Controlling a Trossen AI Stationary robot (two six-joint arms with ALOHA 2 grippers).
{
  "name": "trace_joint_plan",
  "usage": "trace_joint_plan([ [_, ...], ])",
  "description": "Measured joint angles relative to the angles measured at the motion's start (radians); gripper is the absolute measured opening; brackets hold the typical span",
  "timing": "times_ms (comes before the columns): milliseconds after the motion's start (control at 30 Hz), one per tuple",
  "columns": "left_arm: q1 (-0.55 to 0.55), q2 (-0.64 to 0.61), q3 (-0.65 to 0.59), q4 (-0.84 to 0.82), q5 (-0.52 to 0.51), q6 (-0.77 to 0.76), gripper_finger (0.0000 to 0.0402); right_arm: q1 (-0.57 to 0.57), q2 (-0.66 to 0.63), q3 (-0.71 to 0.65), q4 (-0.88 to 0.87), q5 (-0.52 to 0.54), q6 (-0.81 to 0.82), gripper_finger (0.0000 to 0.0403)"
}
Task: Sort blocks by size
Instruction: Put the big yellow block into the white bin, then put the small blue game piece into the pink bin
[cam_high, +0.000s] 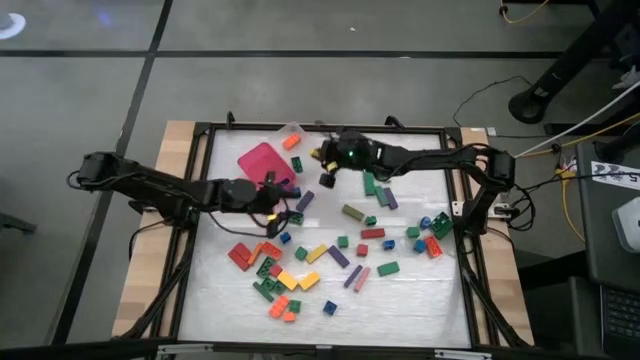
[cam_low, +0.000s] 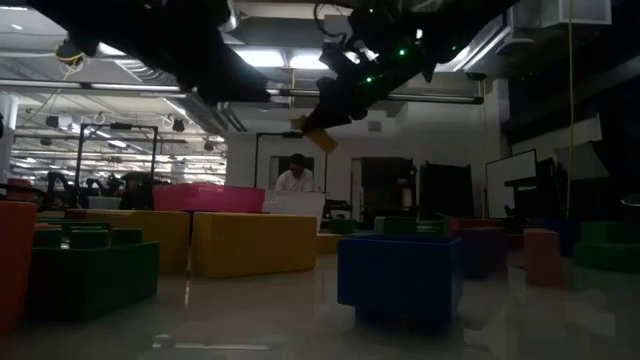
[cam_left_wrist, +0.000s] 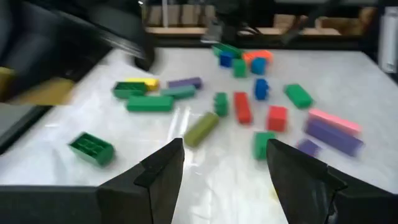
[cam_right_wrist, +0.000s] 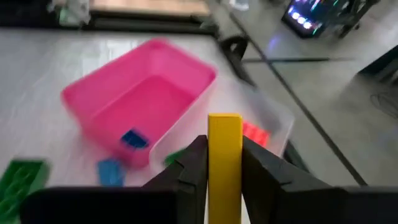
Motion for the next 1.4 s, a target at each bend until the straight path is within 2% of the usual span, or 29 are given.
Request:
trace_joint_plan([
  [133,-0.066,-0.023,0.0,-0.056,0.0,-0.06,0.0214,-0.052,0.048,0.0,0.105,-0.116,0.0,0.0066],
  [233,-0.108,-0.024,0.0,-0.097,0.0,-0.109,0.0214,-0.075,0.101,0.0,0.19,-0.159,0.001,0.0065],
  [500,-0.19,-0.023,0.0,-0.212,0.0,-0.281,0.0214,-0.085,0.199,0.0,0.348,-0.163,0.003,0.0105],
  [867,-0.224,0.013,0.0,-0.258,-0.031,-0.377,0.0214,-0.084,0.207,0.0,0.363,-0.163,0.003,0.0123],
  [1033,-0.226,0.097,0.0,-0.26,-0.039,-0.435,0.0214,-0.084,0.163,-0.001,0.277,-0.173,0.003,0.0122],
  [1400,-0.226,0.206,0.0,-0.249,-0.059,-0.466,0.0214,-0.083,-0.046,-0.001,-0.047,-0.173,0.003,0.0121],
])
